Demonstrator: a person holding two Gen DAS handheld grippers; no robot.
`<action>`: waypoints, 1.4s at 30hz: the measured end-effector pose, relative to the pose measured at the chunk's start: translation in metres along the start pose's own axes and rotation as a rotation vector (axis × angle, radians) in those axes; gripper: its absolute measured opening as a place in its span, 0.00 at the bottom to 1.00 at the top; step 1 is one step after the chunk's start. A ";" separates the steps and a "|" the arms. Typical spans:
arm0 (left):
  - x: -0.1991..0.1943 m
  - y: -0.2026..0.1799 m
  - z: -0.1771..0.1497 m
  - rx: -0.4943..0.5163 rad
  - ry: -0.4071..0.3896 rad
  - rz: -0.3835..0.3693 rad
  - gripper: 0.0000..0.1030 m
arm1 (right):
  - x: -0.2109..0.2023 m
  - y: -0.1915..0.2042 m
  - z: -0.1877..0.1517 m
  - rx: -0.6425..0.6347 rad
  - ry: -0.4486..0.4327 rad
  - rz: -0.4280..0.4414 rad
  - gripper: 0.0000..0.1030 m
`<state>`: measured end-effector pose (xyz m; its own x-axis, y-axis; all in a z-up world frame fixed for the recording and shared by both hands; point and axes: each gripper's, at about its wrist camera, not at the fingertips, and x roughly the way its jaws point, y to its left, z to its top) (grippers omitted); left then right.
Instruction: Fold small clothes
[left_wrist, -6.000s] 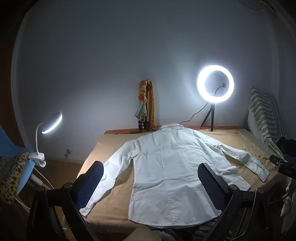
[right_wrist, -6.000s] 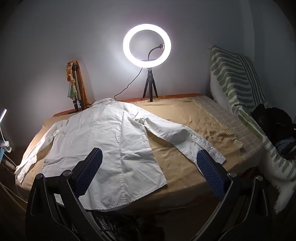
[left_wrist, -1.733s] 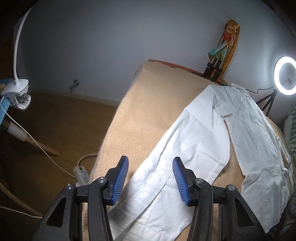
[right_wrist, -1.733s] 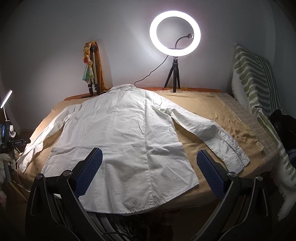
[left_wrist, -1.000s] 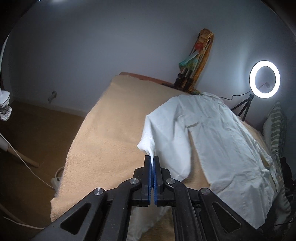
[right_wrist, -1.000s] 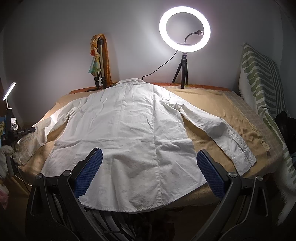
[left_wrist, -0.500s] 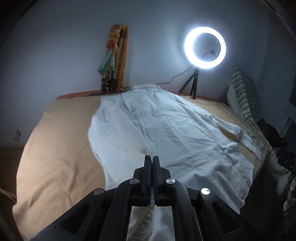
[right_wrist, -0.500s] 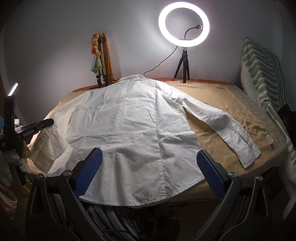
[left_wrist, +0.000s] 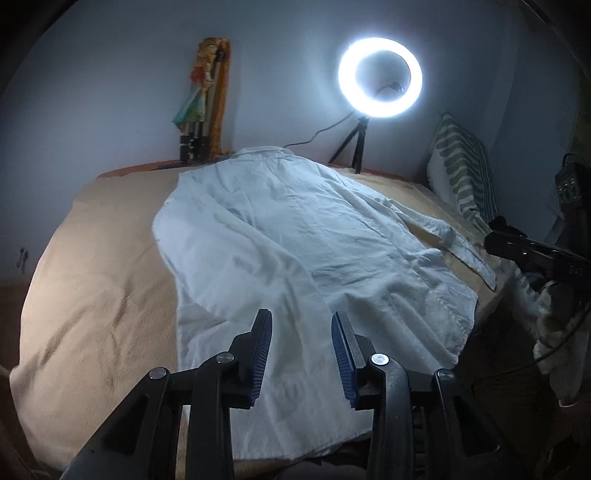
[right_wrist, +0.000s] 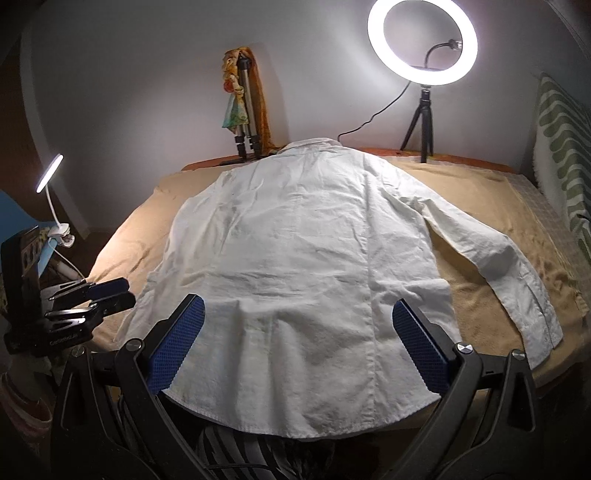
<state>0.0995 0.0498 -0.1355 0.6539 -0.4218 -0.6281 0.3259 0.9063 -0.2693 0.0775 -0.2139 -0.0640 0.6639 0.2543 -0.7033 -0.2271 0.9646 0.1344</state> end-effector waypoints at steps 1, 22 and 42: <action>-0.009 0.009 -0.006 -0.035 -0.010 0.014 0.33 | 0.006 0.005 0.003 -0.006 0.012 0.025 1.00; 0.049 0.030 -0.053 -0.301 0.182 -0.027 0.01 | 0.158 0.063 -0.018 0.068 0.498 0.386 0.56; -0.011 0.053 -0.069 -0.320 0.015 0.208 0.52 | 0.113 0.087 0.012 -0.154 0.415 0.310 0.52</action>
<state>0.0623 0.1041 -0.1936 0.6726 -0.2299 -0.7034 -0.0435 0.9366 -0.3477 0.1411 -0.1006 -0.1230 0.2190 0.4463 -0.8677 -0.4905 0.8191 0.2975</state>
